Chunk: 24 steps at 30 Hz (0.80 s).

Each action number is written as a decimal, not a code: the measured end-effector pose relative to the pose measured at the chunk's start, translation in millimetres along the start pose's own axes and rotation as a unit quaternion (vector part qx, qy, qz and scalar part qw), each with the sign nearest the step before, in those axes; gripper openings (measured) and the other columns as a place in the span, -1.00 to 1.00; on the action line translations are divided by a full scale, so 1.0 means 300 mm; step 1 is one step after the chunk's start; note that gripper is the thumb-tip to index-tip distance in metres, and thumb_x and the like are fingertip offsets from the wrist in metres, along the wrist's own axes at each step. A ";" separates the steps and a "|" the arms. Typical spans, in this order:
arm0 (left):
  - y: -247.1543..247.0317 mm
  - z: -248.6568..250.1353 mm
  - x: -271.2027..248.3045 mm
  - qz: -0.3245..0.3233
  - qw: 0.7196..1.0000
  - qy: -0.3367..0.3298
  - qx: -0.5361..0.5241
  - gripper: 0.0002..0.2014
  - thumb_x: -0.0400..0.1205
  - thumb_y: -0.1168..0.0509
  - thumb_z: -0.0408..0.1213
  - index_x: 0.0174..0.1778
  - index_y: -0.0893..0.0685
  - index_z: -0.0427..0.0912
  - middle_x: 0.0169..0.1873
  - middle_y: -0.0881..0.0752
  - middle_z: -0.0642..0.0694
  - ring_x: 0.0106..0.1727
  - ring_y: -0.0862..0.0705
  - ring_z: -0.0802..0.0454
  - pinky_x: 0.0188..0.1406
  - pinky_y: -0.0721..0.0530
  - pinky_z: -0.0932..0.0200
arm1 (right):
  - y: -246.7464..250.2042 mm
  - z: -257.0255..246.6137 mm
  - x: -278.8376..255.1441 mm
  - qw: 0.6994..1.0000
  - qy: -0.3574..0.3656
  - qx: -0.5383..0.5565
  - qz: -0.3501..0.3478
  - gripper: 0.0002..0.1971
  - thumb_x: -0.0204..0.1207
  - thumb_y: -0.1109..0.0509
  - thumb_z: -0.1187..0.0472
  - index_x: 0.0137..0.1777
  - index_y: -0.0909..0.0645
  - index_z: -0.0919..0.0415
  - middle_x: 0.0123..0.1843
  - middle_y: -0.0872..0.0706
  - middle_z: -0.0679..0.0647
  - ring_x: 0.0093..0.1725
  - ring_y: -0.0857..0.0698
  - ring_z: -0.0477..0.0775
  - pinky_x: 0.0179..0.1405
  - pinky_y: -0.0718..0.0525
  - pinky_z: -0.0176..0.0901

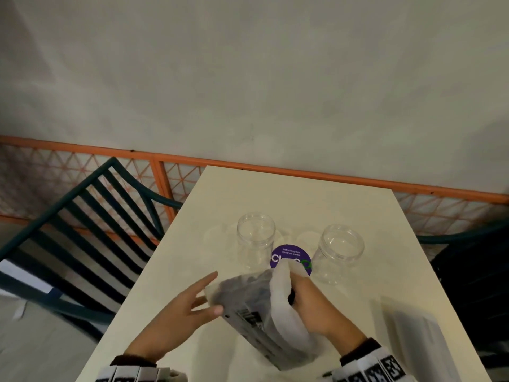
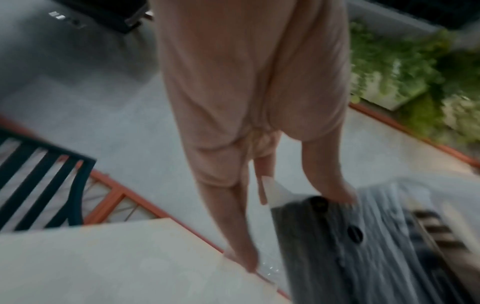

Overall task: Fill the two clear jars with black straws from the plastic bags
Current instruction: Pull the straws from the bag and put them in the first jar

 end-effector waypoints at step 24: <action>-0.077 0.067 0.063 0.064 0.982 -0.128 -0.125 -0.63 0.37 -0.53 -0.36 0.05 -0.62 -0.09 -0.10 -0.79 -0.03 -0.12 -0.76 0.05 -0.08 -0.71 0.29 | 0.052 0.160 -0.069 0.981 -0.041 0.160 0.101 -0.39 0.10 -0.52 0.02 0.20 -0.45 -0.14 -0.01 -0.71 -0.29 0.06 -0.67 -0.38 0.06 -0.59 -0.44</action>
Point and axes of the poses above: each hand's wrist, its own x-axis towards the middle knuckle, its own y-axis out of the back of the hand, z = x × y, the point moved 8 cm from there along x, towards the middle knuckle
